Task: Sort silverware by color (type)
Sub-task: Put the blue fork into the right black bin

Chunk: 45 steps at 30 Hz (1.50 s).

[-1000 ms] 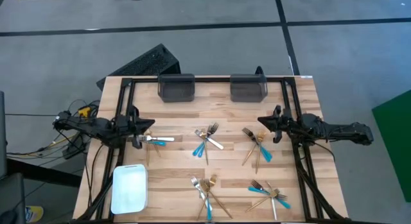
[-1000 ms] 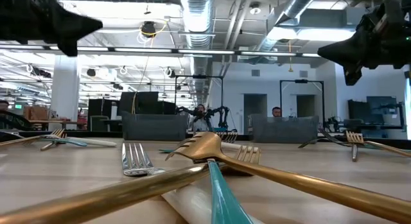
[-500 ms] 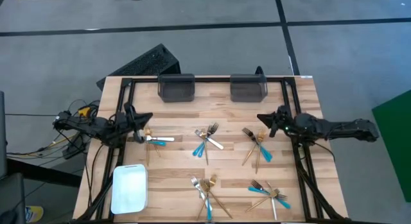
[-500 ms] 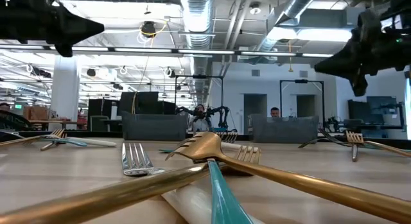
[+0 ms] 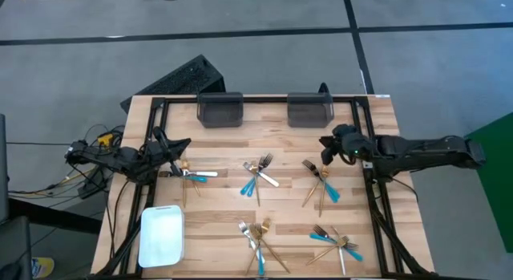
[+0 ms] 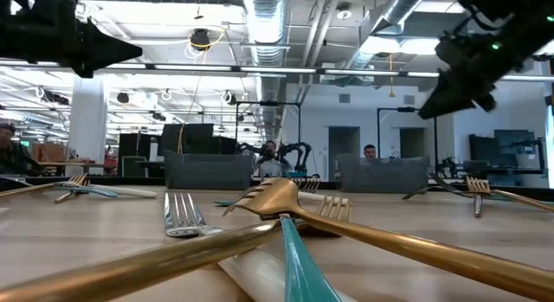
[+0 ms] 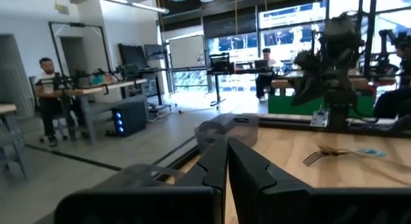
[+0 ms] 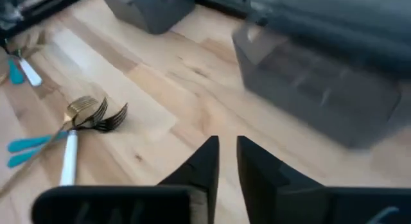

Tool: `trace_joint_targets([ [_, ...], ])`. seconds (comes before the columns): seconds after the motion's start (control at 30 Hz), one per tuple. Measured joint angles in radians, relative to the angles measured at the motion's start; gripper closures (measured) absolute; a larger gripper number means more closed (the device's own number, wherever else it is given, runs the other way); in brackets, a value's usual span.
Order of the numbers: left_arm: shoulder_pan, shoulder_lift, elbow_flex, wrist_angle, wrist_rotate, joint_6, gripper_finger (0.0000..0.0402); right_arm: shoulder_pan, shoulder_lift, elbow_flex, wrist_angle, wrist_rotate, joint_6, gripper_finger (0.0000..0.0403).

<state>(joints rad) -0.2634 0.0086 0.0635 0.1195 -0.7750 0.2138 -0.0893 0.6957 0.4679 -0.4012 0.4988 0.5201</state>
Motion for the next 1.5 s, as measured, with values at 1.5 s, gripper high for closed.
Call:
trace_joint_targets([
  [1.5,0.175,0.006,0.005,-0.242,-0.016,-0.24,0.0344,-0.127,0.932,0.121,0.849,-0.423,0.187,0.0233],
])
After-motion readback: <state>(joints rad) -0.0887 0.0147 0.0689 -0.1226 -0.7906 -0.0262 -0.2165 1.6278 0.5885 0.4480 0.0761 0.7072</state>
